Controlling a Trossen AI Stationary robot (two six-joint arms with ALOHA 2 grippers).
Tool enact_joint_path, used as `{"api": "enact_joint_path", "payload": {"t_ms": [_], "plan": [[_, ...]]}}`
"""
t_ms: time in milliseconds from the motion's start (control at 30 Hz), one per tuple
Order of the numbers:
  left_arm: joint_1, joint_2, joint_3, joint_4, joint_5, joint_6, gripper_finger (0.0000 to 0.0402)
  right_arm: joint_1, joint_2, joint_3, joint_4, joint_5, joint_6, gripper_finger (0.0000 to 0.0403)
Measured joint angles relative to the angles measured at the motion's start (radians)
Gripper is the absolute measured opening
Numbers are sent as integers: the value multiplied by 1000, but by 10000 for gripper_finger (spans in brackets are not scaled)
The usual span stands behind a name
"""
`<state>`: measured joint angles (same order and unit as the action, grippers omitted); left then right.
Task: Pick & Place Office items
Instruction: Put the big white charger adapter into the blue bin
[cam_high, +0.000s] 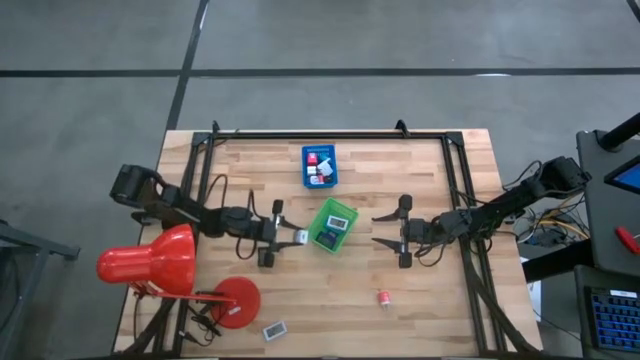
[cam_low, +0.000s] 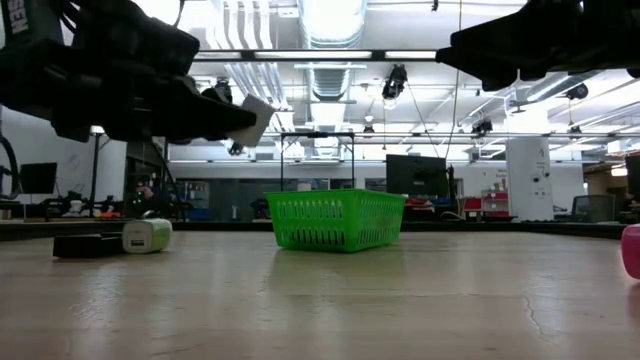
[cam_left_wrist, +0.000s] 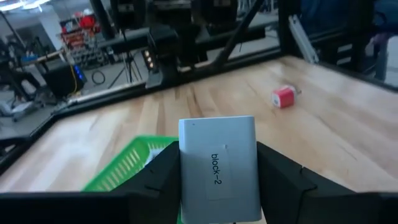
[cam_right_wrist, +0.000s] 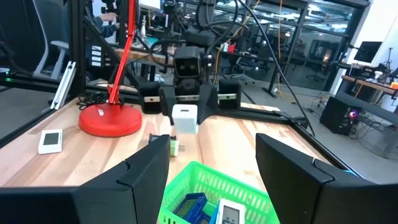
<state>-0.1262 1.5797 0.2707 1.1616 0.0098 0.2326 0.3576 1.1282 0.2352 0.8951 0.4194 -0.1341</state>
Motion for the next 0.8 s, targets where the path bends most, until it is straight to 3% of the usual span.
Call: {"api": "enact_joint_path", "payload": {"t_ms": [333,800], "plan": [[128,-1,46,18,123,44,158,0,0,0,1,0,0,228],[284,2,138,4,146,64,158,0,0,-2,0,0,-4,228]]}}
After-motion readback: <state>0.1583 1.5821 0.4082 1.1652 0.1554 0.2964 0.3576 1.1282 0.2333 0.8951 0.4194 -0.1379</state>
